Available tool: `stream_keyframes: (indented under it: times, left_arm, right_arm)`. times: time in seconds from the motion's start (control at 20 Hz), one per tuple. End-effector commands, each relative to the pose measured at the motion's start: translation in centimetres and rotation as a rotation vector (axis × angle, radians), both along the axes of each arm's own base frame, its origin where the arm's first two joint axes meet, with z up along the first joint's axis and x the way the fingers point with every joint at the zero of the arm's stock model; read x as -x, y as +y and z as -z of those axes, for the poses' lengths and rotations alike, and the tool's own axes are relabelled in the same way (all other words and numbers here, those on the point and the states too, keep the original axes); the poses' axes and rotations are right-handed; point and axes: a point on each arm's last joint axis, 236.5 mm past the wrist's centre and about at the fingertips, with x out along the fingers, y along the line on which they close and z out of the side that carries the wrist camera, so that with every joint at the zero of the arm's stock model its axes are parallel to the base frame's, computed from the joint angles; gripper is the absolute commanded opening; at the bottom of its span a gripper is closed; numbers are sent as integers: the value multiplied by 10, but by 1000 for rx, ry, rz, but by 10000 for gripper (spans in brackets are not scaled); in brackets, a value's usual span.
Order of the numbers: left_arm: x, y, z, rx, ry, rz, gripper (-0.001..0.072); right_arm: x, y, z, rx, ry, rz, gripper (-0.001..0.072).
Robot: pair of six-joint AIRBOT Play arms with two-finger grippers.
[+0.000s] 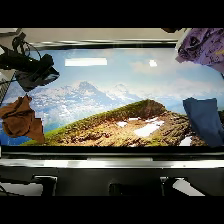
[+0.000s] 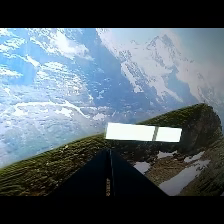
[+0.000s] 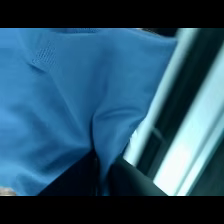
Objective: Fold the clothes and pants, and hang the long-sleeved shirts on hangers.
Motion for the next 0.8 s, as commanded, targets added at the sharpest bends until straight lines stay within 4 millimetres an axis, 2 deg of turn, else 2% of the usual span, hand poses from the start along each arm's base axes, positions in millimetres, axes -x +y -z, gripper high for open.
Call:
stream_keyframes:
  times: [0.0, 0.2, 0.35, 0.4, 0.45, 0.5, 0.65, 0.7, 0.75]
  left_arm:
    - [0, 0, 0, 0, 0, 0, 18]
    - [0, 0, 0, 0, 0, 0, 18]
    - [0, -2, 0, -16, -17, 36, 18]
    - [1, -4, 0, -18, -20, 45, 18]
    - [1, -6, 0, -18, -20, 48, 18]
    - [1, -7, 0, -19, -20, 52, 18]
    - [1, -8, 0, -18, -20, 52, 18]
    - [1, -7, 0, -19, -20, 52, 18]
    - [1, -7, 0, -19, -20, 52, 18]
  right_arm:
    - [34, 10, 15, -2, 102, 43, 29]
    - [57, 18, 20, -22, 191, 63, 29]
    - [66, 13, 19, -3, 229, 54, 34]
    - [68, 12, 19, 2, 238, 51, 80]
    - [72, 11, 19, 7, 254, 43, 201]
    - [77, 12, 18, 4, 279, 17, 246]
    - [109, -1, 7, 56, 433, -28, 256]
    - [115, -10, -1, 93, 463, -24, 287]
    - [107, -20, -10, 129, 437, -19, 289]
